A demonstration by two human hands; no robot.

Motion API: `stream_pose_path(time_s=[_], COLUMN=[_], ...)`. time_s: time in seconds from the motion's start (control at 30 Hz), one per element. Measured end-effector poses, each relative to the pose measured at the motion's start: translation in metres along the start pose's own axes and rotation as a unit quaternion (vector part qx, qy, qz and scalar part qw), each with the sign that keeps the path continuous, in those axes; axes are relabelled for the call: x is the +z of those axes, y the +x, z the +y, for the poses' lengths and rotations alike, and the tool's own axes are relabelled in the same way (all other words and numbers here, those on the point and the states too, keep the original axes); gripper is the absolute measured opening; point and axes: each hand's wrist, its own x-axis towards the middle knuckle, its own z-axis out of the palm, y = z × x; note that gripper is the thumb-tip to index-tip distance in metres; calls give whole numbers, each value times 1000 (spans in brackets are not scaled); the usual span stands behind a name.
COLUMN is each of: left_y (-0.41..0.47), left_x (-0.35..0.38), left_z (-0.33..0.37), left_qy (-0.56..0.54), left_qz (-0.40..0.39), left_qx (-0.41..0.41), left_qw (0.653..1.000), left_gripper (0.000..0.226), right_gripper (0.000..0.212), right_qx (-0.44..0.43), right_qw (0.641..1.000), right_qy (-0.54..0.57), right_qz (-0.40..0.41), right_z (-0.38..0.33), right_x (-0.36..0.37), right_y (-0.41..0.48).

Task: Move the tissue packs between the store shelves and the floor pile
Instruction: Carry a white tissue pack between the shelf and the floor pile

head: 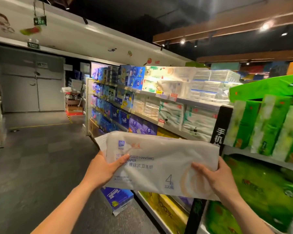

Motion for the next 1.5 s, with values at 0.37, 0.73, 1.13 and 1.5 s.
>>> stream_pose_path(time_s=[0.37, 0.73, 1.13, 1.5], left_y=[311, 557, 804, 1032], left_x=[4, 84, 105, 127], left_z=[-67, -102, -63, 49], left_qy=[-24, -10, -98, -217], left_qz=[-97, -145, -155, -162], left_qx=[56, 92, 170, 326], left_qw=[993, 985, 968, 906], left_gripper=[35, 69, 65, 12], right_gripper=[66, 51, 66, 72], right_qx=[33, -11, -66, -175], right_qw=[996, 984, 966, 923], right_qy=[0, -82, -123, -157], right_qz=[87, 158, 217, 305], right_z=[45, 101, 63, -61], right_x=[146, 187, 220, 233], right_y=[219, 406, 631, 797])
